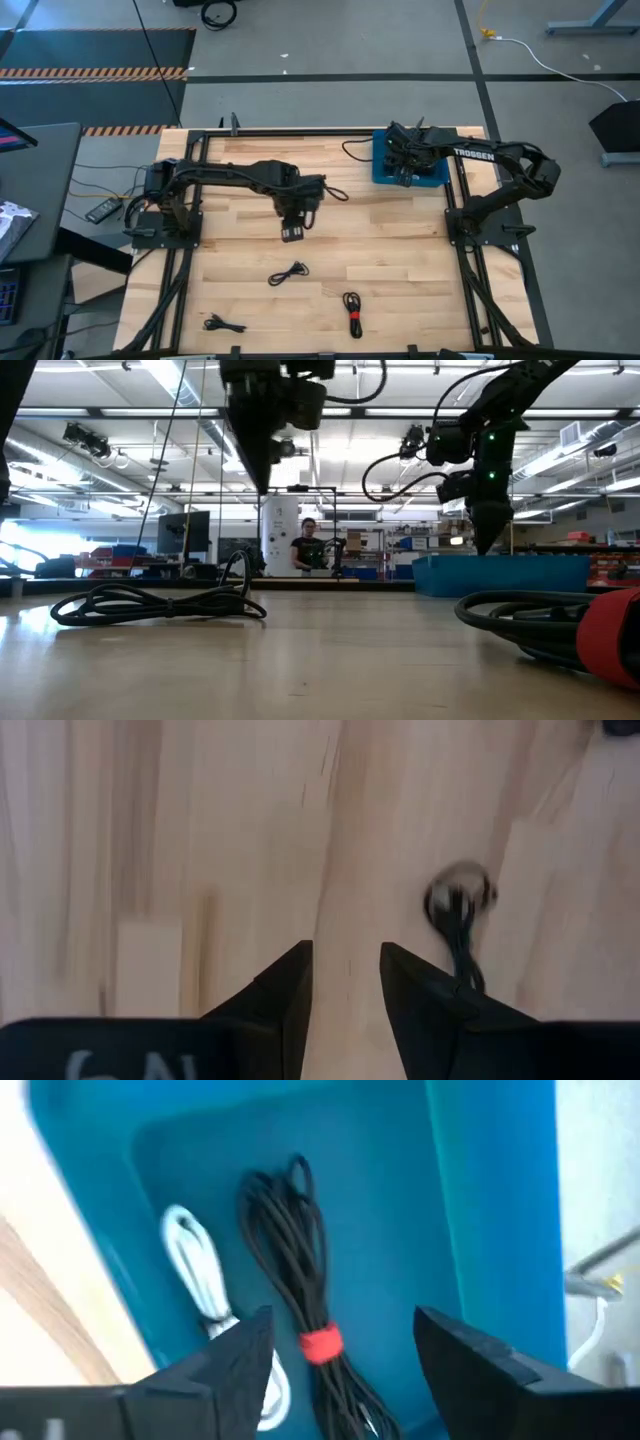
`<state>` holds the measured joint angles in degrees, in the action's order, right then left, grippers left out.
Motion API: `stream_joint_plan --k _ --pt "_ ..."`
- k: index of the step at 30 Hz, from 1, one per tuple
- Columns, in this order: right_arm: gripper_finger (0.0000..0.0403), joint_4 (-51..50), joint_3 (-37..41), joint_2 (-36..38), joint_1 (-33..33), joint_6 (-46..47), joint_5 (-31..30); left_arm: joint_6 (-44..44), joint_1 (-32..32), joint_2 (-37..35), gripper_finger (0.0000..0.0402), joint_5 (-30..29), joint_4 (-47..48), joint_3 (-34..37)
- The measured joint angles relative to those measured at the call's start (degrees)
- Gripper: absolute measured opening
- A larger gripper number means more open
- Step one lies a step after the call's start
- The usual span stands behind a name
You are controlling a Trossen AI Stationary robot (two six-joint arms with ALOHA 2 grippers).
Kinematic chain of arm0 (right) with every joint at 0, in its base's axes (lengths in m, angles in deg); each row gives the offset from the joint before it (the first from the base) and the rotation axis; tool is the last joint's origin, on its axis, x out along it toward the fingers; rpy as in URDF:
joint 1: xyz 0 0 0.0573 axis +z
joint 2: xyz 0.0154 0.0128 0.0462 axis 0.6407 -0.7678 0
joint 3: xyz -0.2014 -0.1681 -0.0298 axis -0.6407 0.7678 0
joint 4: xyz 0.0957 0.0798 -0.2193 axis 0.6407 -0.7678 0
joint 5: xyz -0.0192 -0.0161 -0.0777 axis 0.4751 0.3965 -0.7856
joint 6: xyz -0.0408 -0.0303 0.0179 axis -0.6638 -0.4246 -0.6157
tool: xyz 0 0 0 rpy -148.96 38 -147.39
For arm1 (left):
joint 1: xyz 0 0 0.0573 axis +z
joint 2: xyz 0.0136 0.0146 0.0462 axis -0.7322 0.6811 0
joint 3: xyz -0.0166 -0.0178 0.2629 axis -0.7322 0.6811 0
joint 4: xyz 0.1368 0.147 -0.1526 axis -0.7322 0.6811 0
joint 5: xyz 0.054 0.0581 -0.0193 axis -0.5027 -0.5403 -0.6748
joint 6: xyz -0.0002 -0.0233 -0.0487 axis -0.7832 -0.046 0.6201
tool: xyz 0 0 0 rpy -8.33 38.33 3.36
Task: Pick and place USB-C Cables
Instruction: Put the black charger cable into the blue bin
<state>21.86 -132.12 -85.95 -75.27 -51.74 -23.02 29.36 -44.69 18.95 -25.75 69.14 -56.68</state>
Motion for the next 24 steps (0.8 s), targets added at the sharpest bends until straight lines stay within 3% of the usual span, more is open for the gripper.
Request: stream_joint_plan --k 7,14,19,24 --pt "0.0266 1.18 0.00 2.67 2.49 0.18 6.01 12.10 -3.27 -3.91 0.0126 -0.46 2.82 -0.02" --pt "0.0266 3.12 0.00 7.50 4.95 0.18 10.80 21.03 -11.38 -2.67 0.0130 -5.84 0.96 -0.02" --pt "0.0272 5.08 0.00 11.49 6.40 3.59 14.85 26.89 -15.07 -1.08 0.0175 -6.03 -2.38 0.02" --pt "0.0277 5.81 0.02 16.35 9.25 6.68 22.99 32.22 -17.94 1.56 0.0237 -7.07 -3.05 0.02"
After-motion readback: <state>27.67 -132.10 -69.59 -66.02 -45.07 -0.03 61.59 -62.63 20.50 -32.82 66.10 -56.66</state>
